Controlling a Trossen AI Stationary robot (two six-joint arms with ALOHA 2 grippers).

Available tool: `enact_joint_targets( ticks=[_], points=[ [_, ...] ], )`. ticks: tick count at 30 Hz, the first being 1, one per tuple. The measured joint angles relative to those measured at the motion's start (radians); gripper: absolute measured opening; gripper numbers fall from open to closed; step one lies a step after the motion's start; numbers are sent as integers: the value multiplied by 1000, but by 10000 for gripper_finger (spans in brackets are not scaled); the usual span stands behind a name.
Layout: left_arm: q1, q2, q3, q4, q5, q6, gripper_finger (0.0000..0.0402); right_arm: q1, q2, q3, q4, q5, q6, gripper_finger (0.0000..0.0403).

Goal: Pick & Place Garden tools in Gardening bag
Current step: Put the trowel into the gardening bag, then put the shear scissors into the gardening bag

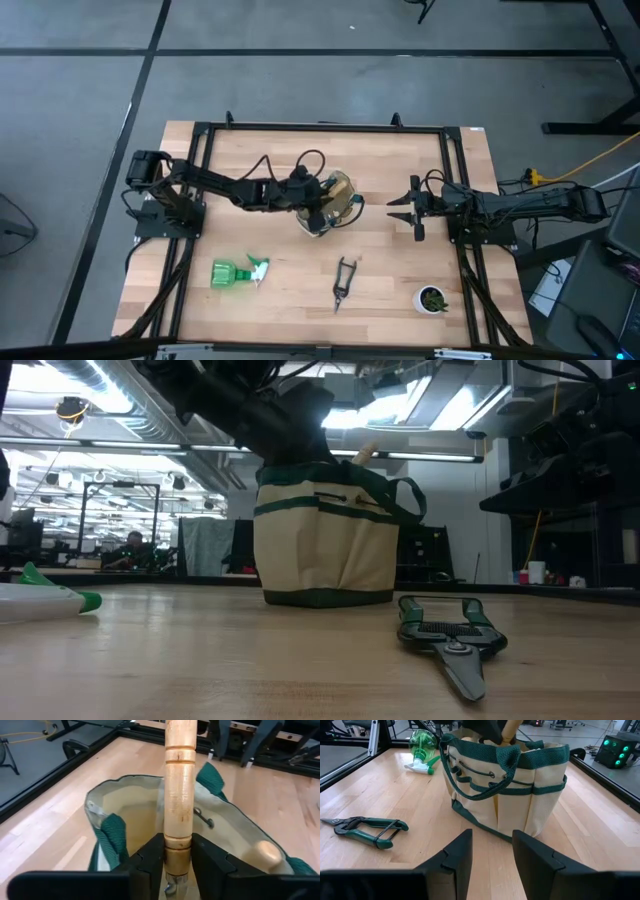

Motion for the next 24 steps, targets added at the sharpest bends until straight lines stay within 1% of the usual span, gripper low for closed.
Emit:
enact_joint_targets(
  ticks=[4, 15, 20, 24],
  points=[
    [0, 0, 0, 1, -8, -22, 112, 0, 0, 0, 0, 0, 0, 144],
    [-1, 0, 0, 6, -25, -24, 156, 0, 0, 0, 0, 0, 0, 144],
    [-2, 0, 0, 73, -24, -23, 170, 0, 0, 0, 0, 0, 0, 144],
    [-2, 0, 0, 125, 26, -23, 173, 0, 0, 0, 0, 0, 0, 144]
  ],
)
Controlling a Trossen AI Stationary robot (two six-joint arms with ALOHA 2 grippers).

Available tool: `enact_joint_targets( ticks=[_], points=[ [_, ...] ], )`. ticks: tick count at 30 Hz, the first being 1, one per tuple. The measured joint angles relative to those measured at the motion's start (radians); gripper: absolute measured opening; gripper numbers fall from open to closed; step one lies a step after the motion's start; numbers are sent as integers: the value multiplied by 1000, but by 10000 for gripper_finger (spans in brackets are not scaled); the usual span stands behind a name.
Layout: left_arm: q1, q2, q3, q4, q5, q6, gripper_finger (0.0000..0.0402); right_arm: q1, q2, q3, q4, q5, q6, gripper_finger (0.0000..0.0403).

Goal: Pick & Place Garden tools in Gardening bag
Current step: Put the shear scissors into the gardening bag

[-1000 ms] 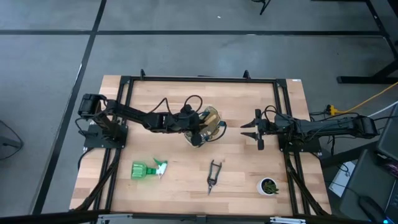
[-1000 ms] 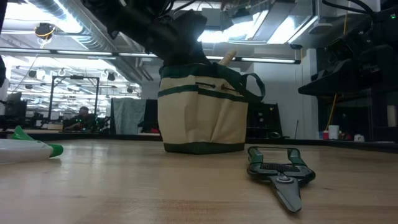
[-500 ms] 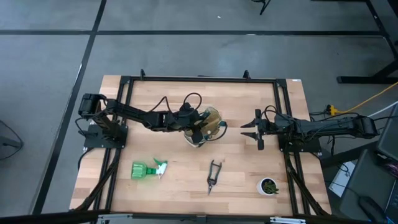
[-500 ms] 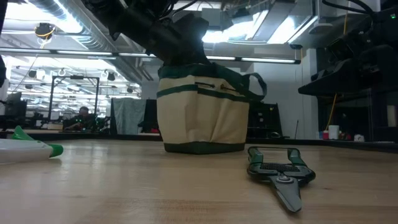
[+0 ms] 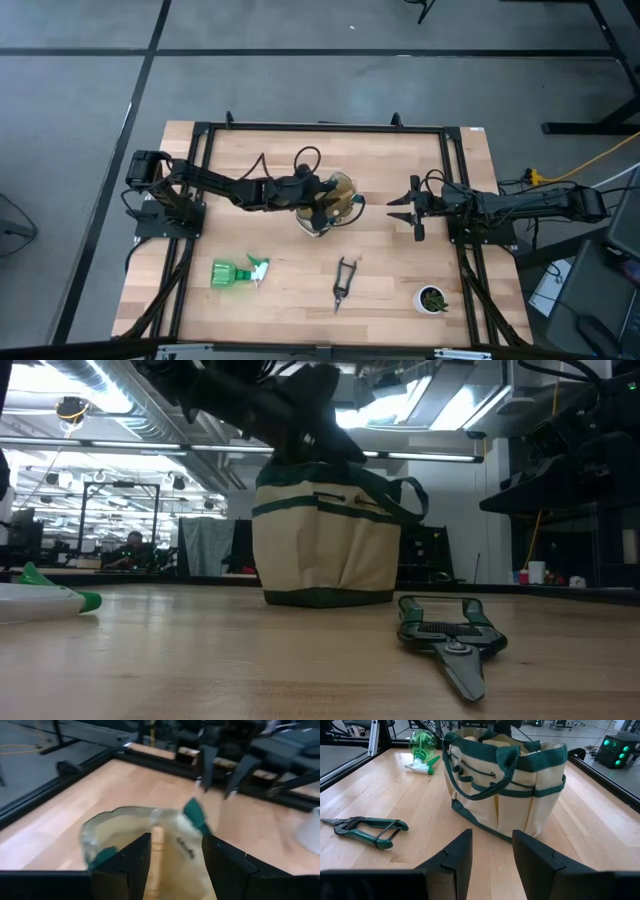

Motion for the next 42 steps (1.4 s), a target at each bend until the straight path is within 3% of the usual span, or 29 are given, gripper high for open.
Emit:
enact_joint_targets(
  ticks=[9, 16, 25, 37, 42],
  points=[
    [-26, 0, 0, 104, 197, 56, 173, 0, 0, 0, 0, 0, 0, 144],
    [-81, 0, 0, 190, 210, 205, 173, 0, 0, 0, 0, 0, 0, 144],
    [-149, 0, 0, 208, 211, 268, 173, 0, 0, 0, 0, 0, 0, 144],
    [-267, 0, 1, 178, 212, 271, 173, 0, 0, 0, 0, 0, 0, 144],
    [-313, 0, 2, 87, 212, 184, 173, 0, 0, 0, 0, 0, 0, 144]
  ],
)
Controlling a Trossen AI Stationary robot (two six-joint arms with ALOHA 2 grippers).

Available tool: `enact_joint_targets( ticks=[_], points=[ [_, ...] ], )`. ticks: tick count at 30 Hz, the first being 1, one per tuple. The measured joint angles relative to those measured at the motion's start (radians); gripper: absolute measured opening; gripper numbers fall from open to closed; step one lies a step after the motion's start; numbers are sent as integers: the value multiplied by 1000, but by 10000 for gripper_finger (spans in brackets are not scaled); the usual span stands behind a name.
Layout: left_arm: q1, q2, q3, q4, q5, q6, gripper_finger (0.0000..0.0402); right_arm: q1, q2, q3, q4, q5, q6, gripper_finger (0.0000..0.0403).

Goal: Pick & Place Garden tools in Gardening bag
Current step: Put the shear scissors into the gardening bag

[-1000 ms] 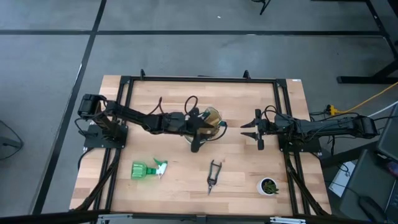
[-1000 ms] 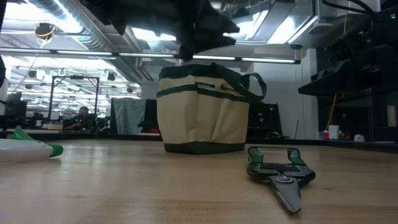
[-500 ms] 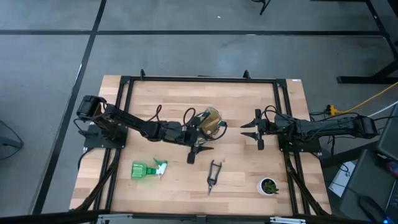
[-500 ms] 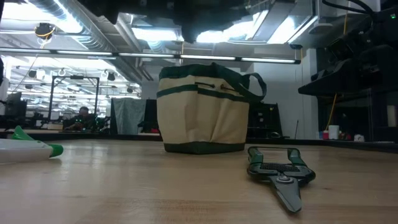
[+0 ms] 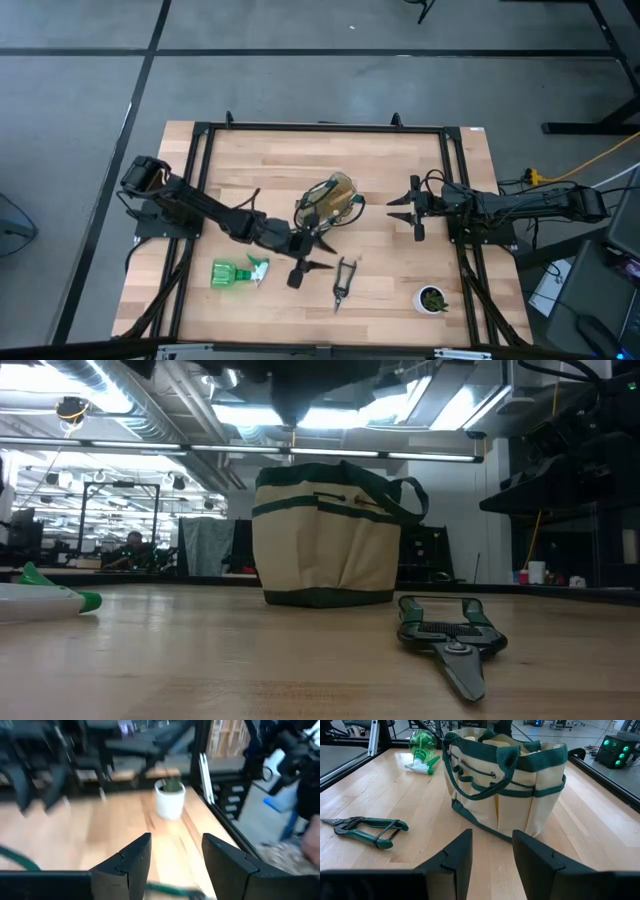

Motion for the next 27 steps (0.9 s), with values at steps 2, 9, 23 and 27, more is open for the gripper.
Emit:
enact_joint_targets(
  ticks=[2, 9, 23, 27],
  points=[
    [-16, 0, 0, -49, 0, -66, 173, 0, 0, 0, 0, 0, 0, 144],
    [-53, 0, 0, -165, 0, -258, 173, 0, 0, 0, 0, 0, 0, 144],
    [-93, 0, 0, -463, 131, -644, 173, 0, 0, 0, 0, 0, 0, 144],
    [-96, 0, 0, -550, 131, -701, 173, 0, 0, 0, 0, 0, 0, 144]
  ],
)
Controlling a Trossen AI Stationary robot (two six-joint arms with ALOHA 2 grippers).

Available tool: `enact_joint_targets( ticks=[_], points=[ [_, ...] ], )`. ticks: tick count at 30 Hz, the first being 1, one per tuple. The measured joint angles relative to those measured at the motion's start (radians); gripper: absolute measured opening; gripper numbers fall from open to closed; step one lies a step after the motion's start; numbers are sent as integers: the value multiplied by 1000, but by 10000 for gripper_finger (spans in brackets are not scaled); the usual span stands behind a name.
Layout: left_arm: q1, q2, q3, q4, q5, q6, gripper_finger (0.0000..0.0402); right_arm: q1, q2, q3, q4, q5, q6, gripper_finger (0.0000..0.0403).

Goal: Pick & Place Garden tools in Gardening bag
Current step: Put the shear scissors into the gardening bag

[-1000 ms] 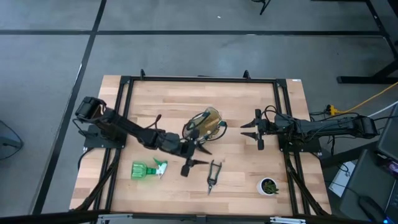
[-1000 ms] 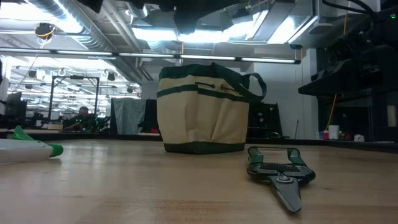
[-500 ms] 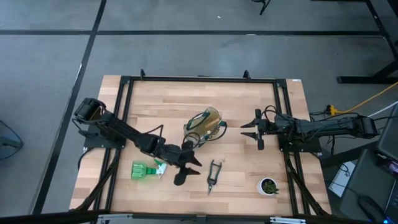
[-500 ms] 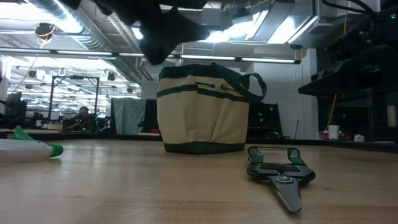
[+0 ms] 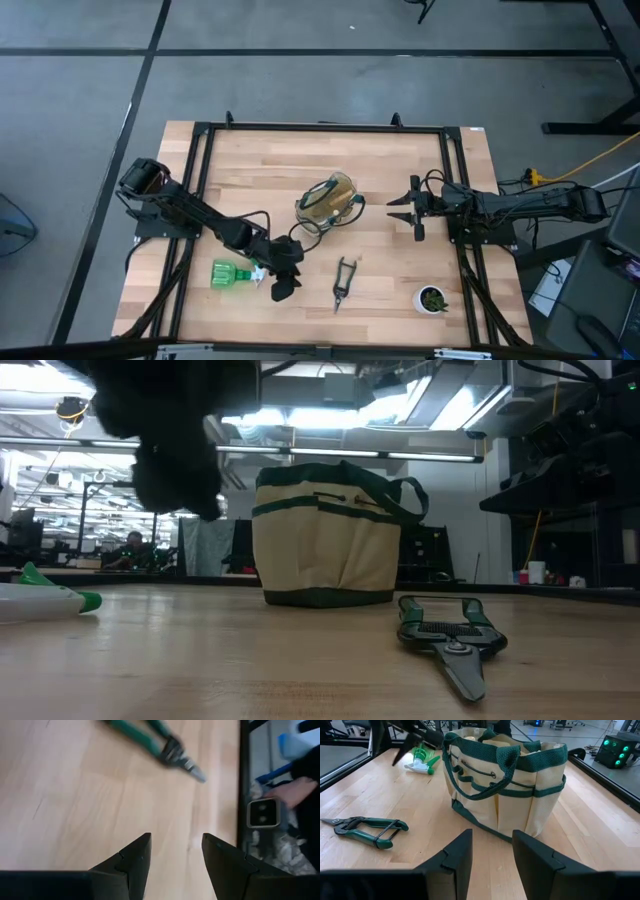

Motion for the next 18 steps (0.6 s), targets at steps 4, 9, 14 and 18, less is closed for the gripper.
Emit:
enact_joint_targets(
  ticks=[4, 9, 14, 18],
  points=[
    [0, 0, 0, -32, -3, -26, 173, 0, 0, 0, 0, 0, 0, 144],
    [0, 0, 0, -12, -5, -35, 173, 0, 0, 0, 0, 0, 0, 144],
    [-7, 0, 0, -7, -23, -34, 173, 0, 0, 0, 0, 0, 0, 144],
    [-12, 0, 0, -5, -49, -34, 173, 0, 0, 0, 0, 0, 0, 144]
  ],
)
